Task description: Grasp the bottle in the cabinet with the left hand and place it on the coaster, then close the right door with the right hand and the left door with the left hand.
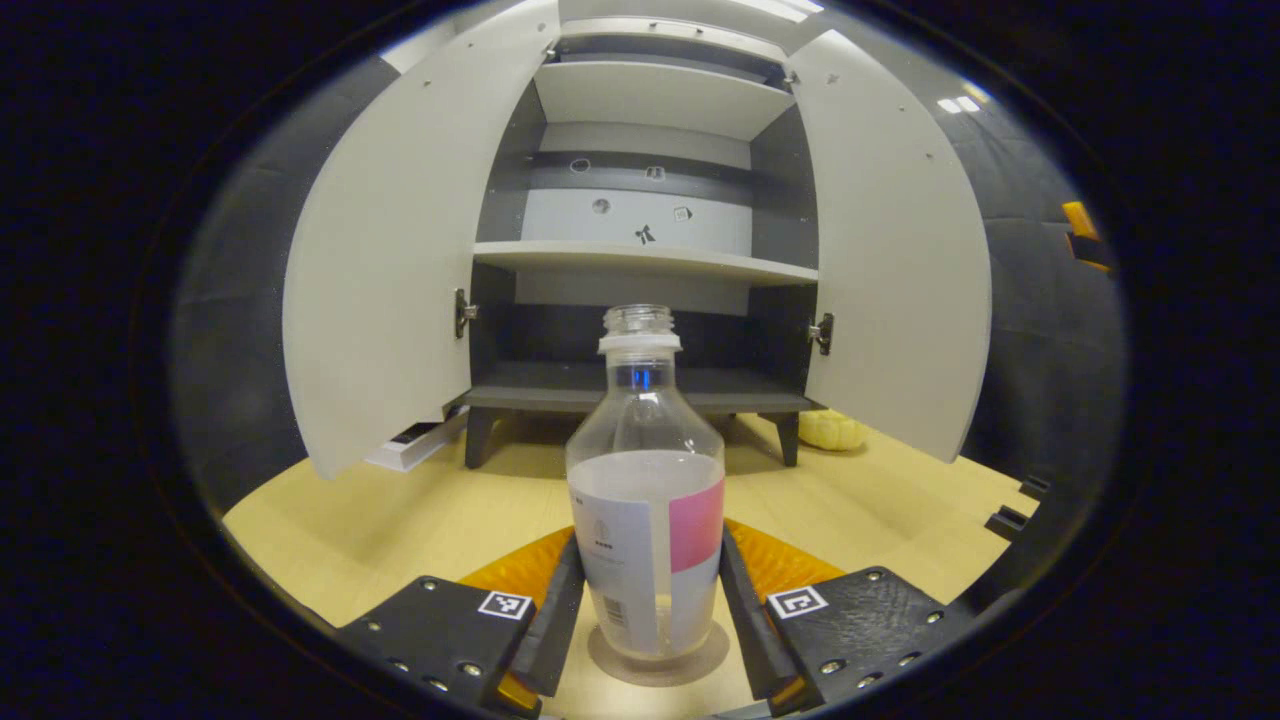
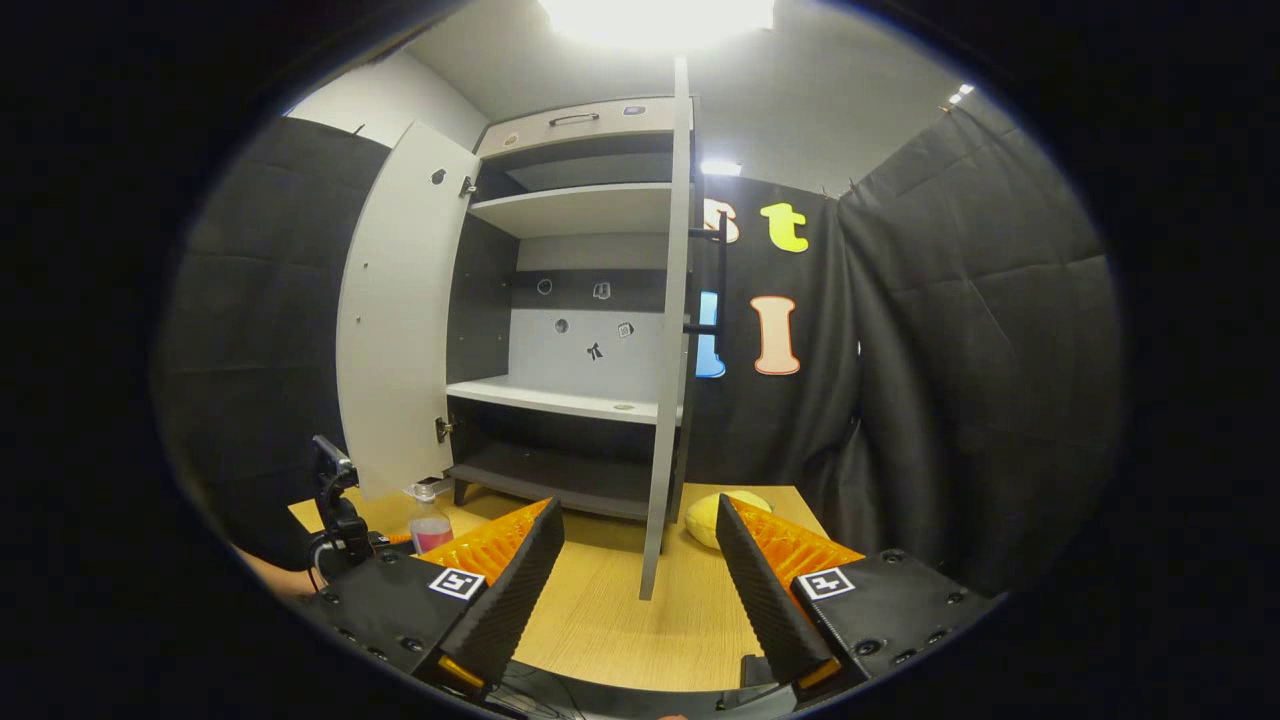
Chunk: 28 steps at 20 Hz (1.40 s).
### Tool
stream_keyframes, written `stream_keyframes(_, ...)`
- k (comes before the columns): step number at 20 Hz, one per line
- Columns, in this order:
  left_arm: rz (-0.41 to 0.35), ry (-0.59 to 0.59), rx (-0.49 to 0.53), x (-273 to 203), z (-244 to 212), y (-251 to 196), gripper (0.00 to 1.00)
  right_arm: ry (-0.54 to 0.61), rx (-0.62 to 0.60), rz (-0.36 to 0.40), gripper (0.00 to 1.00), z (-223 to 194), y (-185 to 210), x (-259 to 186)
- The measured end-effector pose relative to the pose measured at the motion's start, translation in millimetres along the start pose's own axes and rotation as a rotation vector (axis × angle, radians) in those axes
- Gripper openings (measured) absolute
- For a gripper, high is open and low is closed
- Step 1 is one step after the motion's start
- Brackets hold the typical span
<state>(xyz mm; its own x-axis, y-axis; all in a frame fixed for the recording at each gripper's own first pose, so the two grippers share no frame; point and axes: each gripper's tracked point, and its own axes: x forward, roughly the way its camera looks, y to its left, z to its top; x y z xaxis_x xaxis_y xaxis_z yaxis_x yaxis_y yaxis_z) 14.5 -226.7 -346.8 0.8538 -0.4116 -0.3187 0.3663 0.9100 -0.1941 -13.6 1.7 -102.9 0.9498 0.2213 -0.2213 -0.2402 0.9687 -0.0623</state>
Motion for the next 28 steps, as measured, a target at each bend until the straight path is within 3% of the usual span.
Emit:
stream_keyframes(8, 0.021, 0.02, 0.005, 7.0, -30.0, 0.1, 0.7, 0.008, -0.024, 0.016, 0.96, 4.6, 5.6, 3.0)
stream_keyframes(9, 0.023, 0.007, 0.008, 7.2, -27.1, -0.1, 0.74, 0.007, -0.024, 0.019, 0.97, 3.9, 7.7, 4.1)
stream_keyframes(12, 0.02, 0.02, 0.008, 6.4, -31.2, -1.1, 0.66, 0.014, -0.022, 0.027, 0.98, 3.1, 10.9, 8.2)
stream_keyframes(13, 0.018, 0.031, 0.007, 6.0, -31.4, -1.8, 0.72, 0.015, -0.02, 0.029, 0.96, 2.9, 11.8, 8.7)
stream_keyframes(16, 0.026, 0.037, 0.025, 3.7, -25.1, -0.8, 0.73, -0.006, -0.01, 0.032, 0.98, 11.6, 11.7, 10.6)
stream_keyframes(19, 0.041, 0.024, 0.04, -8.1, -0.1, -6.9, 0.97, -0.035, 0.009, 0.031, 0.96, 21.4, 6.7, 12.1)
stream_keyframes(20, 0.04, 0.018, 0.036, -11.9, 8.9, -6.9, 0.9, -0.045, 0.023, 0.034, 0.96, 25.1, 5.4, 12.8)
stream_keyframes(28, 0.064, -0.115, 0.066, -52.4, 114.1, -8.3, 0.9, -0.15, 0.082, -0.005, 0.96, 60.0, -29.0, 18.4)
